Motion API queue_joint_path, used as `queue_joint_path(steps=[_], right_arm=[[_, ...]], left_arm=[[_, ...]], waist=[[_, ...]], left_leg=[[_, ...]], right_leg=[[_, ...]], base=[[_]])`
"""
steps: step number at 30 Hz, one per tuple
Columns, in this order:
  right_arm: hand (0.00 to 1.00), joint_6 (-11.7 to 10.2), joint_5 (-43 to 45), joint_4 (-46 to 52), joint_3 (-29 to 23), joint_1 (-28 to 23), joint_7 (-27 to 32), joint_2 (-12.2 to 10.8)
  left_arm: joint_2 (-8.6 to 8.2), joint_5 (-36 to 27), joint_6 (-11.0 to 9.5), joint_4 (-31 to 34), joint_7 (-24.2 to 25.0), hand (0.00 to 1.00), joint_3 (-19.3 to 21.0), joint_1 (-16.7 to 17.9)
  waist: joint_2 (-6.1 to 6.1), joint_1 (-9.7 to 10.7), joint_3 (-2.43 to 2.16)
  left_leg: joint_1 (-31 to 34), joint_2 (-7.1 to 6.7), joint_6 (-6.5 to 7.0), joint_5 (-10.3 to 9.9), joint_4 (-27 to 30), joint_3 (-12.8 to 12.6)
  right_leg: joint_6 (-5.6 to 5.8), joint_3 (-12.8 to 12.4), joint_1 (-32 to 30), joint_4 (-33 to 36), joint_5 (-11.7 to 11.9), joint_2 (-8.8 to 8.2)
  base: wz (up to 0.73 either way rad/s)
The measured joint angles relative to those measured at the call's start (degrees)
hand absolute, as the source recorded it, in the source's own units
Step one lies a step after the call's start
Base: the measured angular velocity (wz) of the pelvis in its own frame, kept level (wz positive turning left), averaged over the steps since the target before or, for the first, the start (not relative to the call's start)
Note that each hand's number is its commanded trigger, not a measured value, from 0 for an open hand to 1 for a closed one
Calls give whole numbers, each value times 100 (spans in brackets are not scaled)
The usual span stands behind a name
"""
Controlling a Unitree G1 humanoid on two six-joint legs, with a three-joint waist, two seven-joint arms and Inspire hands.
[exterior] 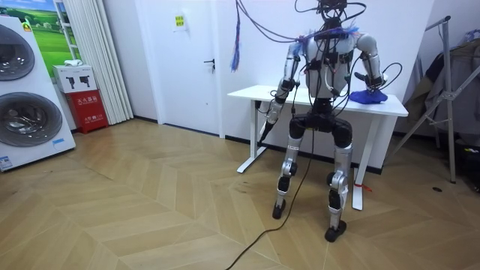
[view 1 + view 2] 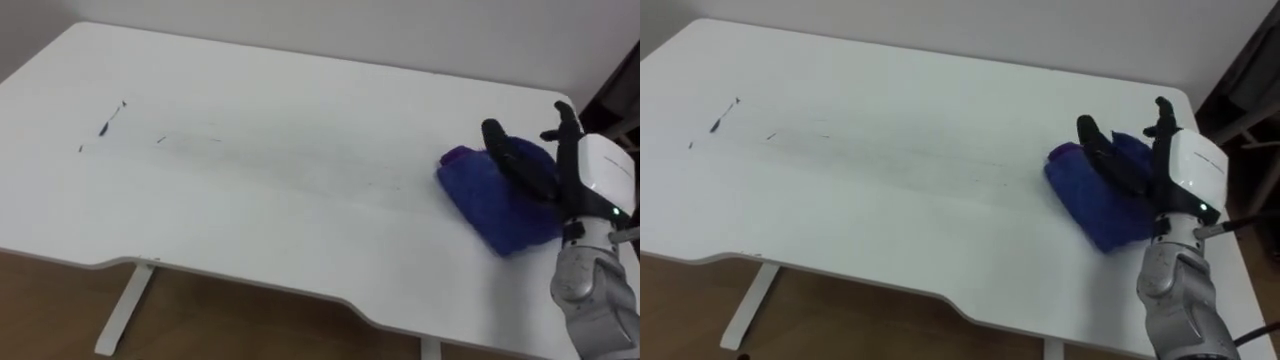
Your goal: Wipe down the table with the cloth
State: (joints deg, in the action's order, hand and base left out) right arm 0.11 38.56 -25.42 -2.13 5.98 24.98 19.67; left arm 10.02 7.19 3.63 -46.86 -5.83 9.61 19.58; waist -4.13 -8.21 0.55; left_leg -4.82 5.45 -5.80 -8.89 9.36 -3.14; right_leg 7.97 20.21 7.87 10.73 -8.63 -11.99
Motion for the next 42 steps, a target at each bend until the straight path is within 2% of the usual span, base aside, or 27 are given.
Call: queue_joint_path(steps=[3, 9, 13, 14, 18, 22, 25, 28, 30, 31, 33, 37, 38, 40, 42], right_arm=[[0, -47, 2, 24, -142, 0, 0, 1], [0, -139, -270, -88, -576, 6, 215, 136], [0, -175, -678, -225, -1036, 3, 444, 146], [0, -188, -832, -382, -1211, -5, 501, 147], [0, -203, -1078, -977, -1644, -75, 618, 234], [0, -188, -1845, -1482, -2095, -494, 619, 341], [0, -96, -2493, -2019, -2495, -573, 617, 355], [0, -42, -3226, -2140, -2738, -914, 630, 356], [0, -64, -3870, -2476, -2894, -1009, 704, 376], [0, -73, -4064, -2661, -2931, -1010, 721, 388], [0, -57, -5003, -3227, -3187, -1022, 753, 386], [0, -63, -6107, -3694, -3655, -1140, 820, 385], [0, -63, -6406, -3815, -3763, -1187, 830, 380], [0, -86, -6701, -4071, -3783, -1272, 844, 356], [0, -92, -6950, -4165, -3797, -1429, 839, 227]], left_arm=[[0, -101, -18, 22, 4, 0, 34, -3], [11, -201, -47, 22, -21, 0, 152, 0], [-3, -184, -48, 19, -22, 0, 356, 46], [-2, -168, -49, 23, -22, 0, 433, 40], [2, -173, -53, 22, -24, 0, 716, 36], [6, -174, -53, -18, -24, 0, 851, 67], [-2, -198, -52, -13, -17, 0, 880, 68], [7, -182, -52, -5, -22, 0, 1085, 93], [21, -207, -53, -9, -27, 0, 1160, 172], [21, -207, -53, -12, -28, 0, 1207, 176], [22, -213, -55, -1, -146, 0, 1300, 197], [14, -269, -53, -4, -211, 0, 1308, 289], [14, -335, -52, -4, -266, 0, 1326, 346], [11, -338, -52, -12, -348, 0, 1347, 345], [-8, -331, -51, -46, -374, 0, 1339, 323]], waist=[[-45, 13, 31], [-58, 78, 29], [-88, 225, 9], [-98, 249, -9], [-89, 421, -23], [-10, 594, -82], [-13, 735, -83], [-34, 809, -86], [-95, 868, -77], [-128, 918, -71], [-218, 993, -48], [-222, 1203, -63], [-192, 1235, -67], [-154, 1329, -81], [-114, 1344, -99]], left_leg=[[22, -1, 0, 0, 3, 0], [51, 0, 0, 0, -11, 1], [104, -1, 0, 0, -6, 5], [105, -1, 0, 0, -1, 6], [108, -1, 0, 0, 7, 9], [93, -1, 0, -1, 3, -12], [51, 0, 4, -3, -4, -80], [-19, -1, 7, -6, -34, -161], [-93, -7, 20, -16, -59, -265], [-100, -10, 25, -20, -53, -268], [-73, -11, 30, -28, -53, -282], [16, -10, 32, -63, 8, -278], [25, -11, 35, -71, 6, -279], [29, -11, 34, -93, 16, -280], [28, -8, 36, -127, 25, -290]], right_leg=[[0, 1, -1, -3, 0, 0], [5, 8, -70, -7, -4, 0], [5, 17, -115, -9, -3, -1], [5, 17, -113, -10, -4, -1], [5, 19, -107, -12, -3, -1], [5, 1, -101, -11, -4, -1], [9, -64, -104, -4, -7, -7], [15, -187, -86, 7, -18, -8], [14, -371, -47, -12, -19, 2], [14, -394, -48, -13, -20, 3], [16, -436, -99, -13, -21, 6], [18, -436, -149, -26, -22, 6], [18, -441, -149, -27, -21, 6], [19, -441, -132, -19, -21, 6], [20, -451, -130, -15, -22, 6]], base=[[0], [0], [0], [0], [1], [-1], [-11], [-17], [-19], [-6], [0], [0], [0], [0], [-2]])
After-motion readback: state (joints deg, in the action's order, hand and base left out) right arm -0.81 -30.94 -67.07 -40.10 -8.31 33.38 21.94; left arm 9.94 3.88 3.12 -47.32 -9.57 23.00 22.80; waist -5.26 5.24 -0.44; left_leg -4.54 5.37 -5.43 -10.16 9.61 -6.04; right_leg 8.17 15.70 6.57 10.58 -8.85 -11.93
